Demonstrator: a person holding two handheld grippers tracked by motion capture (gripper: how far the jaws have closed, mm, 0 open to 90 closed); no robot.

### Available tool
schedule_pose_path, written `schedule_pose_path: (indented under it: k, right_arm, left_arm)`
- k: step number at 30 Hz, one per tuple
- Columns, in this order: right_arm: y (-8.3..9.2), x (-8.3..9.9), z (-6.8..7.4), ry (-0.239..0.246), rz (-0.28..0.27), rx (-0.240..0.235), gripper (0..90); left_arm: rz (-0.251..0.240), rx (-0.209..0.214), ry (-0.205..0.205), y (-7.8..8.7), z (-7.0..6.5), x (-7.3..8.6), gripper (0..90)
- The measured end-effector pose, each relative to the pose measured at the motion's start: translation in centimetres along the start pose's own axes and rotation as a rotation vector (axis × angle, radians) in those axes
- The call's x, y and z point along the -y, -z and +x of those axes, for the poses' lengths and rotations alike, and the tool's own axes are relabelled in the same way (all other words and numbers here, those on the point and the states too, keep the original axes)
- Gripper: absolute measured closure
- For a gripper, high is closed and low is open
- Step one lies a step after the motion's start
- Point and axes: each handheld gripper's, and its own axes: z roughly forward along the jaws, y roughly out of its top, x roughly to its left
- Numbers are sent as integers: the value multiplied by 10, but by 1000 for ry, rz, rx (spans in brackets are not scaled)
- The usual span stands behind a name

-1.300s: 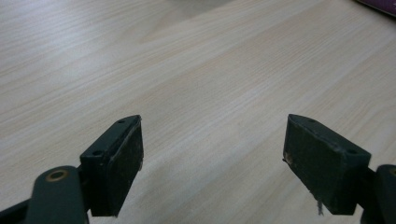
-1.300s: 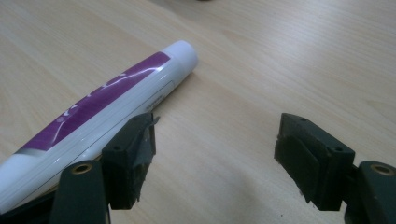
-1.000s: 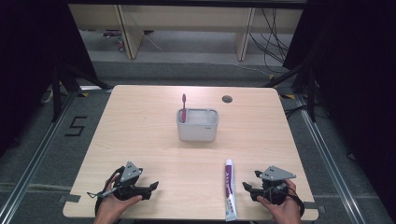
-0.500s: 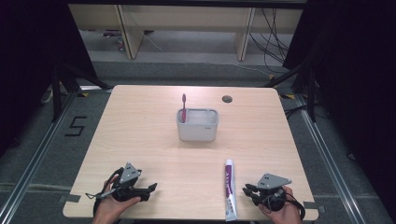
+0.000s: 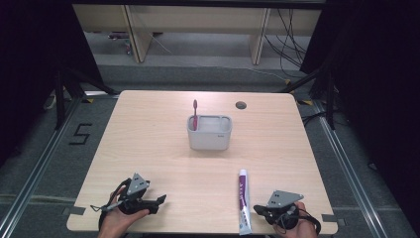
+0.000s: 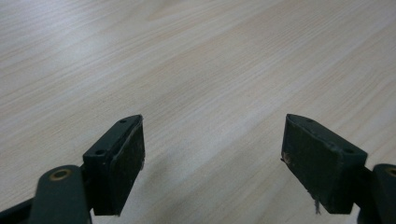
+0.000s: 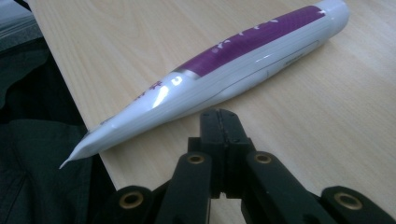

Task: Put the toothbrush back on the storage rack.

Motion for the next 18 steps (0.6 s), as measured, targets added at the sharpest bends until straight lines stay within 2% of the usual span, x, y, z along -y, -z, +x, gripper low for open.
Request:
schedule_pose_path:
  k: [2,3,4,7,8,12,16,18]
  right_arm:
    - [-2,-1,1,23,-13,-3,900]
    - [-2,-1,2,30,0,-14,900]
    - [-4,-1,2,35,-19,-4,900]
    - [-4,-2,7,26,16,-22,900]
    - [-5,-3,7,48,12,-28,900]
    - [-7,-5,10,74,11,-35,900]
    - [-9,-6,15,56,19,-45,900]
    - [-10,-8,16,69,25,-52,900]
  left_arm:
    - [0,-2,-2,0,0,0,210]
    - [0,-2,-1,0,0,0,211]
    - [3,-1,-3,0,0,0,211]
    - [-3,-4,-3,-1,-1,0,213]
    - [-2,-5,-3,-1,-1,0,213]
    - [-2,-5,-4,-2,-1,0,214]
    - [2,6,-7,-2,-1,1,217]
    - [-7,2,-2,-2,-1,0,218]
